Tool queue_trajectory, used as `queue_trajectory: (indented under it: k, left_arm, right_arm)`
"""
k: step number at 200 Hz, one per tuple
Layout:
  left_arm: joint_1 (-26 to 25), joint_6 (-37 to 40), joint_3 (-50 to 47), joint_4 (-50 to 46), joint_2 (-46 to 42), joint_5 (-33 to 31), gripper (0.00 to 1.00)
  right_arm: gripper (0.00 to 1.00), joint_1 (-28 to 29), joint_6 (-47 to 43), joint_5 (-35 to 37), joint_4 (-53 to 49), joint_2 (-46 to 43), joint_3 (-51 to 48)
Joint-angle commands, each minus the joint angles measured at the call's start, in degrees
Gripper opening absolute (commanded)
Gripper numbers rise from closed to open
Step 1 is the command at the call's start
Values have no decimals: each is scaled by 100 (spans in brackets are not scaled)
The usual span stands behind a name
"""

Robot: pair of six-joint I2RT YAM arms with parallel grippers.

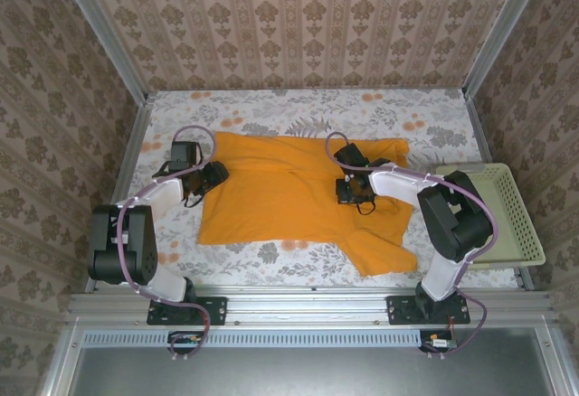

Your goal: Fold the inside-out t-shirt

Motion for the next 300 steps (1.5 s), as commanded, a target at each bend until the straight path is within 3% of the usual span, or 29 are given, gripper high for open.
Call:
queue_trajectory:
  k: [1,51,87,105,125,154,200,241,271,300]
  left_arm:
    - [-39,136,-58,-139,-200,55,50]
    - [-272,140,-100,-458,-642,-50,50]
    - [-685,135,-459,-1208,-1638,-627,51]
    - [-854,-150,-846,-1689,-2308,-912,51]
    - [-1318,-626,-1057,-2630,-2960,-1652,52]
    - [-1941,-1371,-1243,-3705,-3646,-2250,53]
    - [-2475,-2145,-1790,-4229,-3971,-2613,58]
    - [-2231,-2191,-2148,-3340,-3784,-2628,63]
    - [-1563,-1848,-2326,-2366,-3447,-2185,64]
    - [-1173,-1651,-2288,-2012,-2964,-1900,61]
  right_arm:
    - [9,57,-47,85,-12,42,-38]
    - [6,347,55,-264,-183,-434,-79]
    - [19,479,281,-85,-692,-1705,-521]
    - [26,479,428,313,-1247,-2595,-832]
    - [33,479,830,429,-1684,-3352,-1255]
    - [36,492,1555,341,-1937,-4210,-2028]
    - [42,514,1883,306,-2138,-4809,-2464]
    - [48,553,2020,298,-2388,-4975,-2542]
    - [53,749,2214,382,-2635,-5078,-2543]
    - [57,1075,2591,543,-2913,-5077,-2597]
